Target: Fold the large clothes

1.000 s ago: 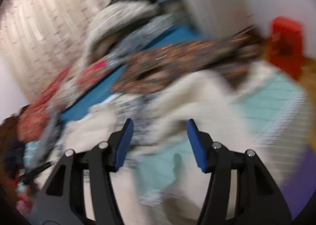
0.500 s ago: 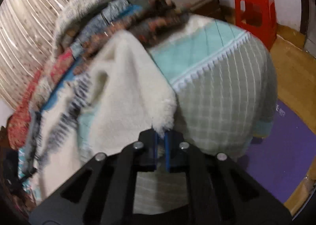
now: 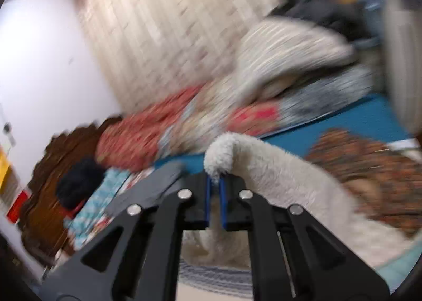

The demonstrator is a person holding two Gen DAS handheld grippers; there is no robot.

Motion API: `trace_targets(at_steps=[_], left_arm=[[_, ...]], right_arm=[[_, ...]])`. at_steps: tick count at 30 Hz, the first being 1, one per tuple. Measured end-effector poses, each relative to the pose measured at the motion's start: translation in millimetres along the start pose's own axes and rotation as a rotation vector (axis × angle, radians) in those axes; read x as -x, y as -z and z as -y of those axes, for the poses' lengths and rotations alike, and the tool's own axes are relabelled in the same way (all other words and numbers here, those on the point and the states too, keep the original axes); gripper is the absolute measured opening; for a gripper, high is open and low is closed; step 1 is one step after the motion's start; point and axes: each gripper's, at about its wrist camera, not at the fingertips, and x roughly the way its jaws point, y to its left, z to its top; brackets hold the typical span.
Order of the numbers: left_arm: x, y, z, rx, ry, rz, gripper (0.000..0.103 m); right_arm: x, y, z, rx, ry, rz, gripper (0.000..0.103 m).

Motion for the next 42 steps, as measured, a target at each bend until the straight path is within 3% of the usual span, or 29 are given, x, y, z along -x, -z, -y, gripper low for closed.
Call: trace_targets(at_steps=[3,5,8,10,11,12,14,17,18,19,21,24,28,29,31,33,35,38,42], left_arm=[[12,8,-44,0.086,-0.059,0.01,0.059],[16,13,-65,0.133,-0.088,0.009,0.059],[21,21,-94,0.2,-0.12,0.001,0.059],[22,24,-105,0.219,-0.133,-0.001,0.059],[21,24,-107,0.225,-0.135,-0.004,0.059],[21,23,-107,0.228,-0.132,-0.006,0.059],[20,18,-103,0.217,-0.119,0.0,0.059],[14,3,-84,0.17,-0.092,0.014,0.059],[12,-3,-76,0.151,-0.076,0.019,0.059],[8,-11,-63,0.123,-0.059,0.027,0.059],[-2,-25,-39,0.069,-0.031,0.036,0.059],[-22,-45,8,-0.036,0.008,0.051,0.059],[-65,-63,69,-0.158,0.059,0.028,0.059],[-82,-64,82,-0.202,0.019,0.02,0.059],[-134,-67,96,-0.263,-0.141,-0.071,0.059],[-183,-72,90,-0.289,-0.26,-0.152,0.059],[-191,-80,90,-0.307,-0.305,-0.115,0.059],[-203,-90,94,-0.302,-0.353,-0.142,0.059],[-194,-84,106,-0.412,-0.39,-0.127,0.059]], right_arm=[[-87,30,-36,0.025,-0.065,-0.149,0.006],[-156,70,-61,0.039,-0.1,-0.284,0.006],[-230,138,-84,0.154,-0.033,-0.461,0.008],[-265,182,-77,0.189,0.019,-0.591,0.012],[-279,202,-71,0.199,0.046,-0.655,0.022],[-283,209,-64,0.196,0.052,-0.667,0.024],[-268,201,-53,0.133,-0.011,-0.618,0.028],[-213,164,-32,0.054,-0.082,-0.47,0.055],[-196,154,-24,0.056,-0.075,-0.418,0.058],[-167,139,-4,0.067,-0.031,-0.342,0.058],[-134,126,29,0.081,0.089,-0.29,0.058],[-101,122,92,0.038,0.234,-0.292,0.058],[-94,132,161,-0.075,0.327,-0.335,0.058],[-100,137,177,-0.118,0.336,-0.356,0.054],[-112,143,206,-0.198,0.358,-0.364,0.034],[-112,143,236,-0.326,0.334,-0.305,0.013],[-111,150,259,-0.474,0.295,-0.267,0.0],[-108,159,275,-0.564,0.211,-0.236,0.0],[-91,156,260,-0.495,0.196,-0.242,0.003]])
